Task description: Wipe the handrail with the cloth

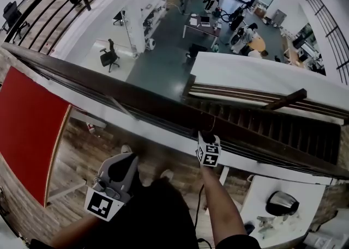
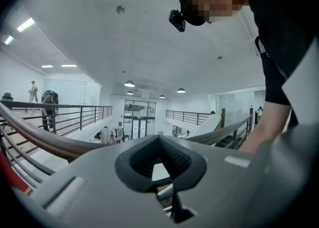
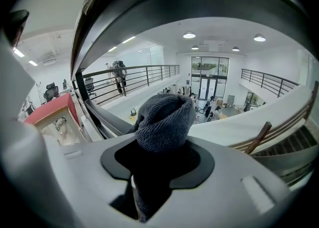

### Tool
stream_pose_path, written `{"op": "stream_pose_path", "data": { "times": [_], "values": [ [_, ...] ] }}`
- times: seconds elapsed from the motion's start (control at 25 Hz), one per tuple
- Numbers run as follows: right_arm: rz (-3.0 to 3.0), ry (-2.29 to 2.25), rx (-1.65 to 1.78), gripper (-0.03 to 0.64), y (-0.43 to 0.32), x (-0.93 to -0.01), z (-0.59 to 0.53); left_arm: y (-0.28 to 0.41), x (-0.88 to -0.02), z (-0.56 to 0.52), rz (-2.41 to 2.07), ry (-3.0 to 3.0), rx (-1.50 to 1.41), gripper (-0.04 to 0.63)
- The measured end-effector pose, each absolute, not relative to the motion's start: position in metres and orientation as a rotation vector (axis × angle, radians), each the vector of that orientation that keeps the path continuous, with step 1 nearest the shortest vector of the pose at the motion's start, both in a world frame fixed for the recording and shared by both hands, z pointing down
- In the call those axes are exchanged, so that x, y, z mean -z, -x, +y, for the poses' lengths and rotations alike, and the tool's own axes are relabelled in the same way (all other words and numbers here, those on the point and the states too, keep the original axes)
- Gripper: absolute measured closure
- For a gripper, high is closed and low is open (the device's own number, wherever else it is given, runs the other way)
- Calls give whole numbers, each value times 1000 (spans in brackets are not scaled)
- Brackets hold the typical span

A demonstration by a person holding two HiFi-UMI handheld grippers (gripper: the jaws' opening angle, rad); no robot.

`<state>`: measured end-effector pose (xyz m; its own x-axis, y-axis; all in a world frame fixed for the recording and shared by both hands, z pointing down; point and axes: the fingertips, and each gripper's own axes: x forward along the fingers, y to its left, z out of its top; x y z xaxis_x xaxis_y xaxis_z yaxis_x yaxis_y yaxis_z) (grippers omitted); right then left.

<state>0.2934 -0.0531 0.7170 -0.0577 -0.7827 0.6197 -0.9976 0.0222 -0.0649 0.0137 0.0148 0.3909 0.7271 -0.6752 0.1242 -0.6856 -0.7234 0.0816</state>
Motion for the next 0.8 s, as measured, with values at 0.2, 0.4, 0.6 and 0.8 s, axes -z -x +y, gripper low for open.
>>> {"op": "stream_pose_path", "data": {
  "times": [0.2,0.4,0.6,0.8],
  "values": [
    [-1916,-1787,-714,460,-303,-718,-48,-22,-391,21,-1105,-2821,-130,595],
    [-1916,-1773,-714,460,-307,-717,-46,-28,-390,20,-1074,-2828,-129,595],
    [-1903,-1771,-720,460,-316,-719,-39,-37,-387,24,-1057,-2859,-124,595],
    [-1891,-1791,-720,460,-326,-719,-32,-44,-391,28,-1037,-2850,-126,595]
  ]
}}
